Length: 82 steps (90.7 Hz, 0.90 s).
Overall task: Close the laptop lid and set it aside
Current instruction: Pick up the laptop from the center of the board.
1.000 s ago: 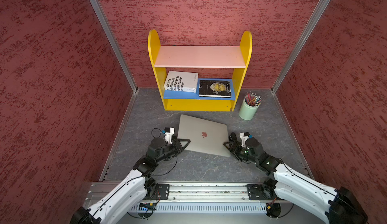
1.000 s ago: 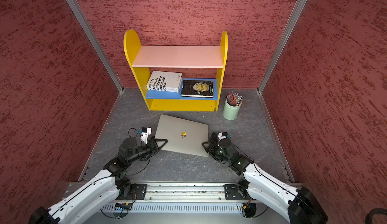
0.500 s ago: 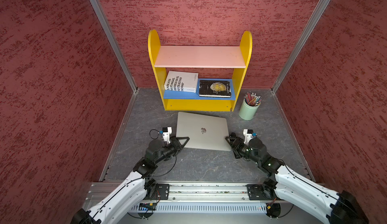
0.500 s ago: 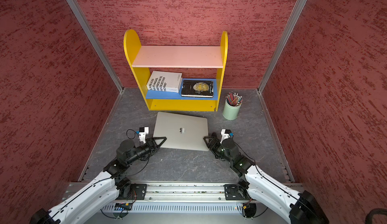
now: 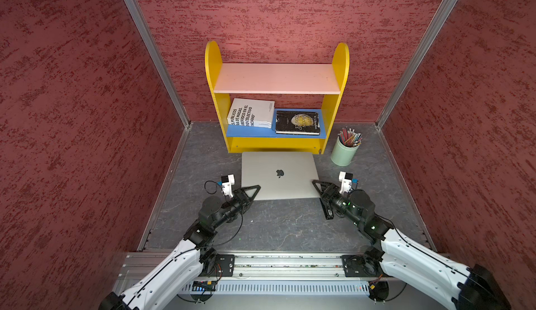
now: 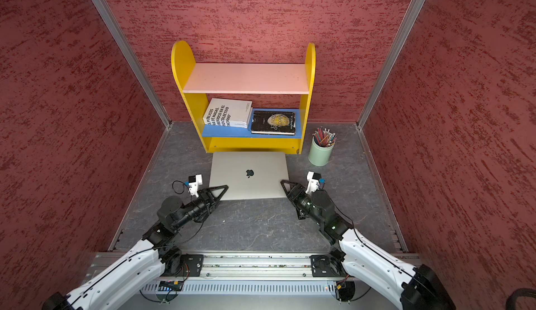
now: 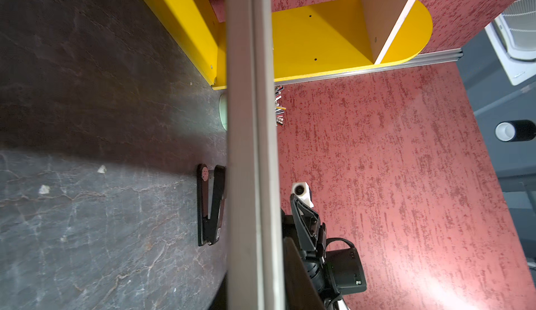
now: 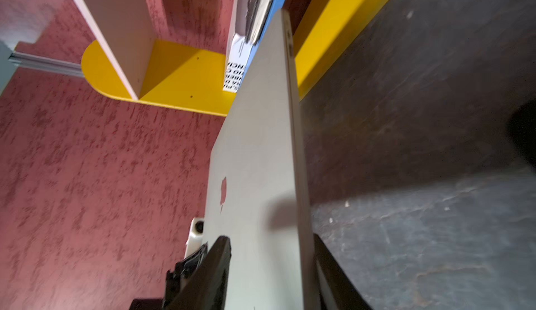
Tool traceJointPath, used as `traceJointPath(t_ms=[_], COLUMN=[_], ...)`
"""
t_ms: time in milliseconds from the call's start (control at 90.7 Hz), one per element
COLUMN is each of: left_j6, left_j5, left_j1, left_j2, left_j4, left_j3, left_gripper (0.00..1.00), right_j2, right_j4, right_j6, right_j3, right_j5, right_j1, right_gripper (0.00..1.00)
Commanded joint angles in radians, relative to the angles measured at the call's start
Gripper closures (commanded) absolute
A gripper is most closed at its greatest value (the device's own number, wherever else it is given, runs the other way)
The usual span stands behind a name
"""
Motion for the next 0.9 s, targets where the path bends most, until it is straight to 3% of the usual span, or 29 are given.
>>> traceJointPath(t_ms=[0,342,893], left_j6=[0.029,0.032,0.041], left_j5=[0.051,0.058,0.16], left_j1=[-0.026,-0.014,0.083], left_j2=[0.015,0.081,0.187], left_j4=[0.14,0.16,0.124], left_j3=[0.01,0.098,0.274], left_gripper=[1.0,1.0,1.0], right_j2=[-0.015,-0.008,0.015], right_j4=[0.302,0.251,0.175], right_j6=[0.025,-0.021,-0.073], right_j3=[0.114,0.196,0.294], right_j5=[-0.224,-0.234,-0.222], right_j1=[0.042,0.041,0.04], right_gripper=[0.55,0.62,0.72])
